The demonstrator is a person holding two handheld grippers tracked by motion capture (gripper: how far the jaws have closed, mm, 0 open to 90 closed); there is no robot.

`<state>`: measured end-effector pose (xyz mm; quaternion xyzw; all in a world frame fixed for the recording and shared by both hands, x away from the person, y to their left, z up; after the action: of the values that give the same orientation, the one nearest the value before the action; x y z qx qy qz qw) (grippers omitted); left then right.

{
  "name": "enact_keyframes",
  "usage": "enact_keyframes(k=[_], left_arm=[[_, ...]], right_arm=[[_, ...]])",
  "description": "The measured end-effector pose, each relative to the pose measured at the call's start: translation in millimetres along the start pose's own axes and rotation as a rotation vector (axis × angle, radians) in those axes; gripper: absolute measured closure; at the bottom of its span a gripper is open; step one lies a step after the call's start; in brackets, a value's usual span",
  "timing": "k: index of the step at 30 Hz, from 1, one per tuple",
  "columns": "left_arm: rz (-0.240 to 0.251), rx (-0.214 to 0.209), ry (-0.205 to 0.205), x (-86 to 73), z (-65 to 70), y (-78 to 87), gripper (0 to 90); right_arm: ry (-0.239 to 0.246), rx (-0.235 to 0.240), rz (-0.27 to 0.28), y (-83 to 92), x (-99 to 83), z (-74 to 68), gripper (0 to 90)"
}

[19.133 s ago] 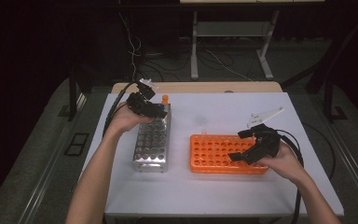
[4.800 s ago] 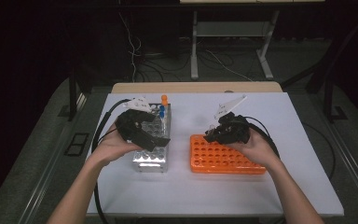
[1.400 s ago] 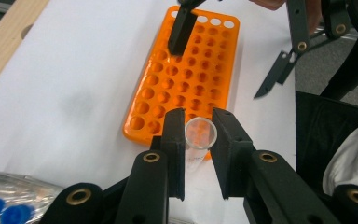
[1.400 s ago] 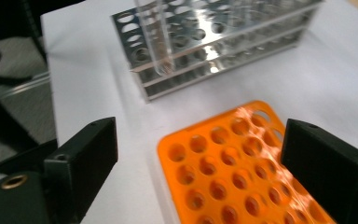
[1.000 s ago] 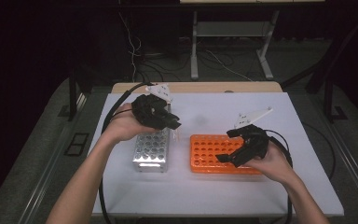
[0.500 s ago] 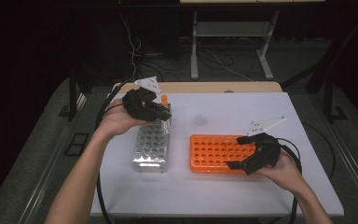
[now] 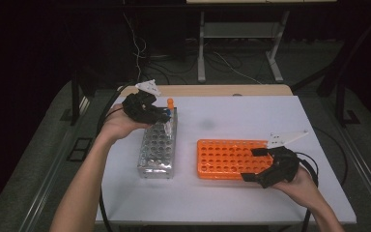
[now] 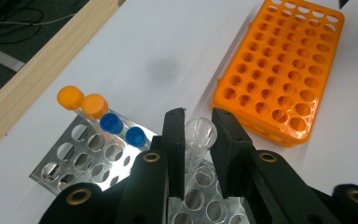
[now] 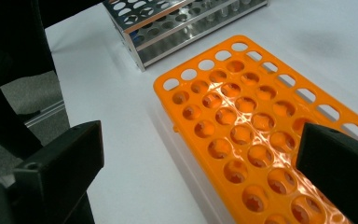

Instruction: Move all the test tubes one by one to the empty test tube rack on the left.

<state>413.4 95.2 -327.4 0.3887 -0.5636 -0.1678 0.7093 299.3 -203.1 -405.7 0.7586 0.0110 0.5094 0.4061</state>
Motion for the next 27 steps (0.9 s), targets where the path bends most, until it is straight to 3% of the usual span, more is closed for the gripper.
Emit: enact_keyframes(k=[15,27], left_arm=[[0.009,-0.001,0.015,-8.0,-4.3,-12.3,74.4],[-0.006,0.000,0.015,-15.7,-7.6,-26.1,74.3]], right_arm=[[-0.062,-0.024,0.050,7.5,-29.5,-1.0,0.3],[-0.072,-0.043,0.068,9.6,-42.6,-1.2,0.3]])
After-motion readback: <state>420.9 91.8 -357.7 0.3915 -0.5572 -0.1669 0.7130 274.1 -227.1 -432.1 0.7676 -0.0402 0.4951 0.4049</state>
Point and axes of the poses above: each handheld gripper's, and its own axes: y roughly backward along the jaws, x roughly out of its top, z roughly to its right, the point moved 7 cm from there along -y, roughly forward along the jaws, and after that the axes turned 7 degrees about -x, right-handed, at the moved point
